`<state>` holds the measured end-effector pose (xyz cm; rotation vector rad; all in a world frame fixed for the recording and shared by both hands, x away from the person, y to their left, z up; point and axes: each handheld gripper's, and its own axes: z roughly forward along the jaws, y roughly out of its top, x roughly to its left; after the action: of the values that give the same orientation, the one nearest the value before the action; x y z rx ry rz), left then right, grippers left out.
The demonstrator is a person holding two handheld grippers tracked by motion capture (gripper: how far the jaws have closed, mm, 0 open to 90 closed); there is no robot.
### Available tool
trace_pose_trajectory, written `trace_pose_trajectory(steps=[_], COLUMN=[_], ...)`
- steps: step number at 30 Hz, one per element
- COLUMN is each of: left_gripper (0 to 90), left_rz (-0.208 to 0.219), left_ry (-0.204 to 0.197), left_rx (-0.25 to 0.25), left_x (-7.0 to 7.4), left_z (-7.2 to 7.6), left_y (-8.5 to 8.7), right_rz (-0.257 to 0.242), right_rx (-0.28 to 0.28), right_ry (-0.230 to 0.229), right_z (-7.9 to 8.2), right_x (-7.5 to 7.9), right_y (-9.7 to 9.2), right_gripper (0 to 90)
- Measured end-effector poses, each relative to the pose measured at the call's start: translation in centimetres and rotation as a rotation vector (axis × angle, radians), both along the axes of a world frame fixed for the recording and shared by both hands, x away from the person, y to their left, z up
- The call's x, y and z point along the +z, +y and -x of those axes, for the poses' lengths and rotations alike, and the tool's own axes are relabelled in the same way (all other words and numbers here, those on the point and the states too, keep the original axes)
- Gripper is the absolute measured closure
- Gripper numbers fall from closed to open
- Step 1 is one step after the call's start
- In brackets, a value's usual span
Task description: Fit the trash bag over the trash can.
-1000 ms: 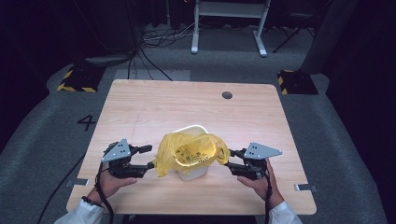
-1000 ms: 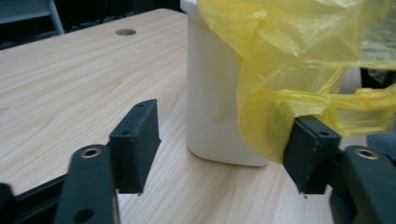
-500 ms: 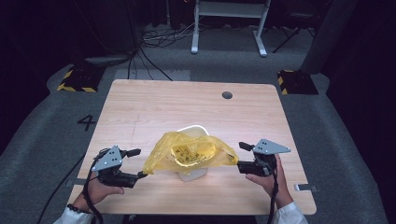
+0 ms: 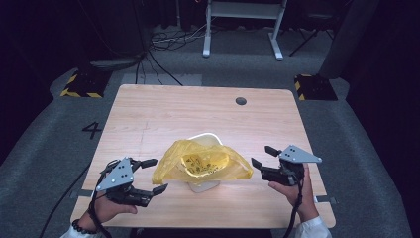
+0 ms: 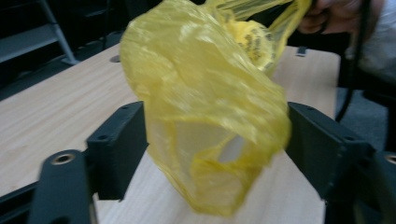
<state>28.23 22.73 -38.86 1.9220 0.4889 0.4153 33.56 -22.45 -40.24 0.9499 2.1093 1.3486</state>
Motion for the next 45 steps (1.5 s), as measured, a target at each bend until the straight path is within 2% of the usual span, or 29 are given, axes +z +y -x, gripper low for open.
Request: trace_pose_trajectory(steps=[2, 4, 7, 9, 10, 12, 14, 17, 19, 21, 24, 26, 27, 28, 31, 36, 39, 42, 45], left_gripper=[26.2, 31.5, 38.7, 41.6, 46.9, 52.7, 56.7, 61.8, 65.8, 67.6, 73.4, 77.2, 79.2, 81.8, 86.0, 87.1, 86.7, 85.6, 83.3], left_rz=[-0.017, -0.044, -0.056, -0.067, -0.075, -0.085, -0.105, -0.124, -0.156, -0.168, -0.188, -0.196, -0.199, -0.201, -0.186, -0.164, -0.150, -0.133, -0.102], left_ry=[-0.008, -0.021, -0.032, -0.035, -0.038, -0.030, -0.039, -0.030, -0.037, -0.035, -0.034, -0.029, -0.019, -0.008, 0.025, 0.069, 0.058, 0.040, 0.040], left_rx=[0.009, 0.038, 0.056, 0.054, 0.066, 0.053, 0.065, 0.059, 0.061, 0.057, 0.060, 0.061, 0.061, 0.057, 0.048, 0.056, 0.059, 0.067, 0.078], left_x=[0.2, 0.6, 0.9, 1.1, 1.2, 1.3, 1.4, 1.4, 1.3, 1.2, 0.9, 0.8, 0.6, 0.5, -0.1, -1.2, -1.3, -1.2, -1.1], left_z=[-0.3, -0.7, -1.0, -1.3, -1.4, -1.6, -1.8, -2.2, -2.4, -2.6, -2.9, -3.2, -3.6, -3.9, -4.7, -6.1, -6.2, -6.1, -6.1], left_y=[-0.3, -0.6, -0.9, -1.0, -1.1, -1.1, -1.3, -1.5, -1.7, -1.8, -2.0, -2.0, -2.0, -2.0, -1.9, -1.8, -1.9, -1.8, -1.6], right_rz=[-0.017, -0.051, -0.065, -0.061, -0.062, -0.056, -0.042, -0.038, -0.010, 0.018, 0.067, 0.112, 0.128, 0.145, 0.126, 0.078, 0.080, 0.041, 0.036], right_rx=[-0.001, 0.022, 0.059, 0.082, 0.105, 0.133, 0.159, 0.208, 0.238, 0.233, 0.222, 0.211, 0.210, 0.201, 0.203, 0.182, 0.177, 0.190, 0.195], right_ry=[-0.019, -0.042, -0.072, -0.089, -0.103, -0.123, -0.144, -0.144, -0.124, -0.106, -0.073, -0.067, -0.065, -0.058, -0.036, -0.012, -0.024, -0.043, -0.052], right_z=[0.4, 1.0, 2.0, 2.6, 3.1, 3.9, 4.6, 5.5, 5.5, 5.1, 4.0, 3.2, 2.9, 2.4, 1.1, -1.7, -2.8, -4.0, -4.8], right_x=[0.8, 1.9, 3.6, 4.5, 5.1, 5.9, 6.4, 7.0, 6.9, 6.6, 5.6, 5.0, 4.7, 4.2, 3.3, 2.0, 1.7, 1.5, 1.3], right_y=[-0.4, -0.7, -0.4, 0.0, 0.4, 1.2, 1.9, 3.2, 4.2, 4.9, 5.8, 6.2, 6.2, 6.3, 6.0, 5.7, 6.1, 6.4, 7.0], right_gripper=[34.6, 35.4, 35.9, 35.9, 35.7, 35.6, 34.8, 34.6, 34.4, 35.9, 44.6, 57.9, 61.7, 69.9, 84.7, 88.6, 88.7, 88.6, 88.6])
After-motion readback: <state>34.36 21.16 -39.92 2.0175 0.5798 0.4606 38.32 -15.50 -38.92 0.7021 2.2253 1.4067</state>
